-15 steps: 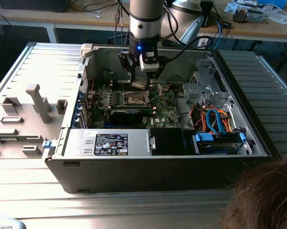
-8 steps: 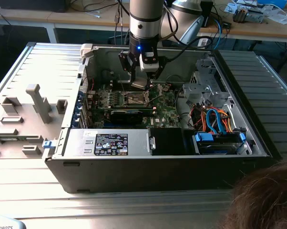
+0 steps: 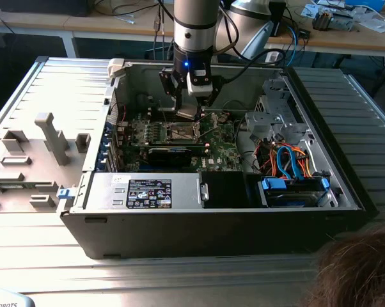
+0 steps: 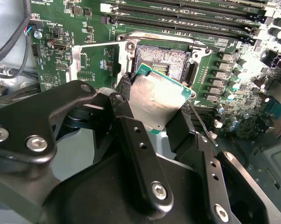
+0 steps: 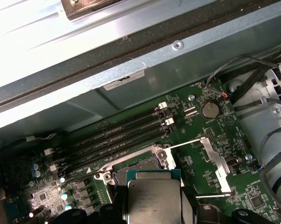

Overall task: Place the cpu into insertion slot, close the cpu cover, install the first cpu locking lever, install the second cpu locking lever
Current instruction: 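Place the cpu into insertion slot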

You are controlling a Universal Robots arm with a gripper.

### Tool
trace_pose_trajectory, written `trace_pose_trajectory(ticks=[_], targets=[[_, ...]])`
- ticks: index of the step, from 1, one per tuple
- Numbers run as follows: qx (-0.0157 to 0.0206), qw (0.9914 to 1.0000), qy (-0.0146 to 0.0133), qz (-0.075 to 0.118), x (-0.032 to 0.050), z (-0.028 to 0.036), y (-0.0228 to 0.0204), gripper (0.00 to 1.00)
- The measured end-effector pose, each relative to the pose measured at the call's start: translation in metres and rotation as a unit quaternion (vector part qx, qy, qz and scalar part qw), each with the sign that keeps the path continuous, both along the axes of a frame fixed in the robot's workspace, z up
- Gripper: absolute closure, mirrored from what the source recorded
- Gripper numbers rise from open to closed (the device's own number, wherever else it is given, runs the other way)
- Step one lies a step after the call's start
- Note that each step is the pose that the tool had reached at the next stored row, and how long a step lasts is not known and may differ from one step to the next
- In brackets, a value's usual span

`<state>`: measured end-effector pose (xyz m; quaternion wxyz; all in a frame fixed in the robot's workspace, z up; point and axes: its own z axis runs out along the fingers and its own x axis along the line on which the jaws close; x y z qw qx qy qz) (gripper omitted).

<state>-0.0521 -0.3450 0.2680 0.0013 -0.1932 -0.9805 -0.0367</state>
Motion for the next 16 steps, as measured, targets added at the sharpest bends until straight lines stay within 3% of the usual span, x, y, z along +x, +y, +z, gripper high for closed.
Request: trace_pose_trajectory(ticks=[16], targets=[[0.0000, 0.99998, 0.0000, -0.007, 0.0000, -0.0001, 0.0000, 0.45]])
